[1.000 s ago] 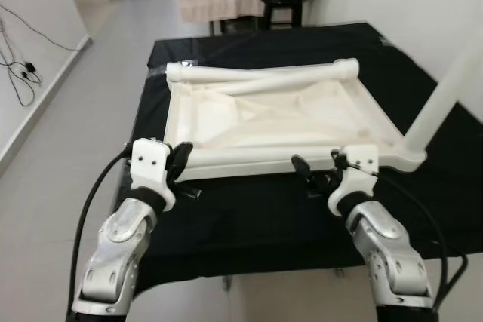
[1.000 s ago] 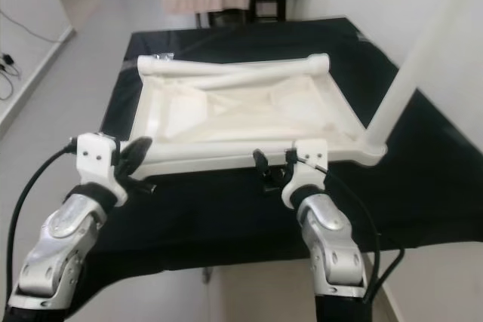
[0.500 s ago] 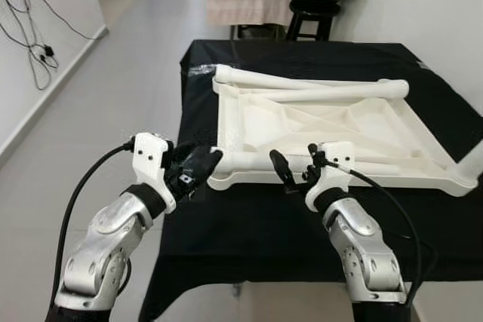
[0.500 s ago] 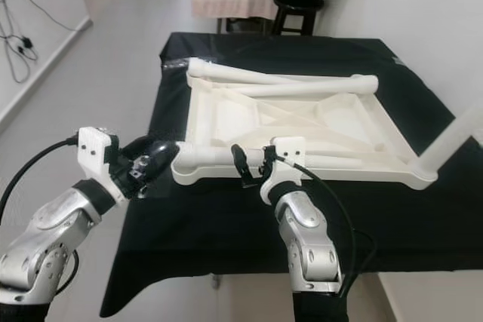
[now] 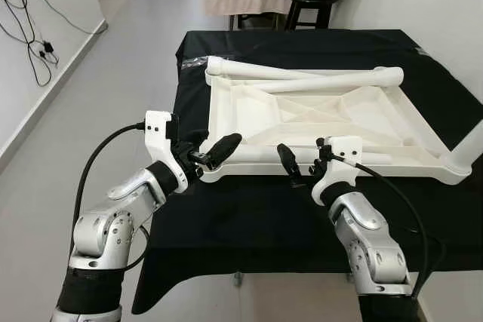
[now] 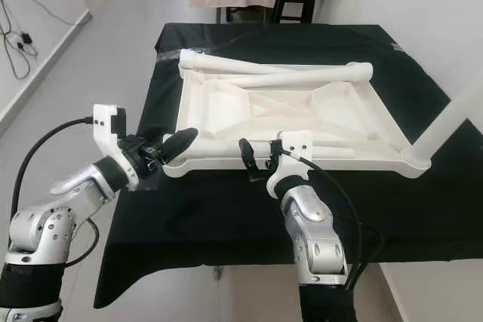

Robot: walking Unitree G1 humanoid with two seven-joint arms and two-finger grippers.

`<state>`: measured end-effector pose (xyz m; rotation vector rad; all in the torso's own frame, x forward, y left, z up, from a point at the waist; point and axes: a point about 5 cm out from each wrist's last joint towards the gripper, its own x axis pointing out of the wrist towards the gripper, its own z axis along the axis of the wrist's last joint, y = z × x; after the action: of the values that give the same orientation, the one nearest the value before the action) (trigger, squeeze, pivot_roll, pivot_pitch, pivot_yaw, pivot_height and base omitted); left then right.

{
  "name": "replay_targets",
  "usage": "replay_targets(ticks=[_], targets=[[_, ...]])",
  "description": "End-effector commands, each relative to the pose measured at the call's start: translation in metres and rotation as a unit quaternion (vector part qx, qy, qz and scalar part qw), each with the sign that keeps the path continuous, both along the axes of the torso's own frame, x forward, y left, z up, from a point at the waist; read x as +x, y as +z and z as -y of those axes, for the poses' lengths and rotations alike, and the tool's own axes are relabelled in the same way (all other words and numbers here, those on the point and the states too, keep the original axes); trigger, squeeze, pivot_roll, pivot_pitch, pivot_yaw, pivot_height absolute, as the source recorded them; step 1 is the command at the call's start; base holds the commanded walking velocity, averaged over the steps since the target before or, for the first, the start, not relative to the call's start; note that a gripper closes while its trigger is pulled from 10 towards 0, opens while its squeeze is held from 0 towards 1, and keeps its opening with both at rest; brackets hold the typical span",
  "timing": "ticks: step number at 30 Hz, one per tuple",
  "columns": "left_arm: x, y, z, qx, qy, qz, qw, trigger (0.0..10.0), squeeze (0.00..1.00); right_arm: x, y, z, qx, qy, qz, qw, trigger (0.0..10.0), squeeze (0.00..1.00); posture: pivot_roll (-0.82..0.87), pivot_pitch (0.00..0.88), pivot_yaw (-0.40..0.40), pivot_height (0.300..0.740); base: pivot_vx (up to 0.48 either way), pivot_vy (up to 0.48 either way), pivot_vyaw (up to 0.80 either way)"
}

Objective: Building children table

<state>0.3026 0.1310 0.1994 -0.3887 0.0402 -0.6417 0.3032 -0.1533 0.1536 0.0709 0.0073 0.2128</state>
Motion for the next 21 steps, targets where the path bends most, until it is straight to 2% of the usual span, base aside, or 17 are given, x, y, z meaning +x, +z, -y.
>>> replay_targets(ticks=[1, 6, 8, 11, 12, 14, 15, 16, 21], targets=[[0.004, -0.005, -0.010, 0.003, 0.021, -0.033, 0.999, 10.0, 1.00, 0.002, 0.002, 0.000, 0.002, -0.002, 0.007, 1.000, 10.0, 0.00, 0.02, 0.051, -0.034, 0.740, 0.000, 0.000, 0.00], [0.011, -0.009, -0.020, 0.012, 0.056, -0.060, 0.997, 10.0, 1.00, 0.002, 0.002, 0.001, 0.002, -0.003, 0.007, 1.000, 10.0, 0.00, 0.02, 0.053, -0.032, 0.740, 0.000, 0.000, 0.00], [0.017, -0.015, -0.031, 0.025, 0.085, -0.103, 0.991, 10.0, 1.00, 0.003, 0.001, 0.001, 0.003, -0.004, 0.004, 1.000, 10.0, 0.00, 0.02, 0.053, -0.032, 0.740, 0.000, 0.000, 0.00], [0.018, -0.016, -0.032, 0.027, 0.089, -0.109, 0.990, 10.0, 1.00, 0.003, 0.001, 0.001, 0.004, -0.004, 0.003, 1.000, 10.0, 0.00, 0.02, 0.053, -0.032, 0.740, 0.000, 0.000, 0.00], [0.018, -0.014, -0.031, 0.022, 0.085, -0.113, 0.990, 10.0, 0.76, 0.003, 0.001, 0.001, 0.004, -0.004, 0.003, 1.000, 10.0, 0.00, 0.02, 0.059, -0.030, 0.740, 0.000, 0.000, 0.00], [0.018, -0.013, -0.030, 0.018, 0.081, -0.116, 0.990, 10.0, 0.76, 0.003, 0.001, 0.001, 0.005, -0.004, 0.003, 1.000, 10.0, 0.00, 0.02, 0.059, -0.030, 0.740, 0.000, 0.000, 0.00], [0.018, -0.015, -0.030, 0.017, 0.077, -0.126, 0.989, 10.0, 0.26, 0.003, 0.001, 0.001, 0.005, -0.004, 0.002, 1.000, 10.0, 0.00, 0.02, 0.060, -0.030, 0.740, 0.000, 0.000, 0.00], [0.019, -0.018, -0.029, 0.020, 0.074, -0.136, 0.988, 10.0, 0.00, 0.003, 0.001, 0.000, 0.005, -0.003, 0.002, 1.000, 10.0, 0.00, 0.02, 0.060, -0.031, 0.740, 0.000, 0.000, 0.00], [0.021, -0.027, -0.026, 0.006, 0.059, -0.161, 0.985, 10.0, 0.00, 0.003, 0.000, 0.001, 0.005, -0.003, -0.001, 1.000, 10.0, 0.00, 0.01, 0.063, -0.033, 0.740, 0.000, 0.000, 0.00]])
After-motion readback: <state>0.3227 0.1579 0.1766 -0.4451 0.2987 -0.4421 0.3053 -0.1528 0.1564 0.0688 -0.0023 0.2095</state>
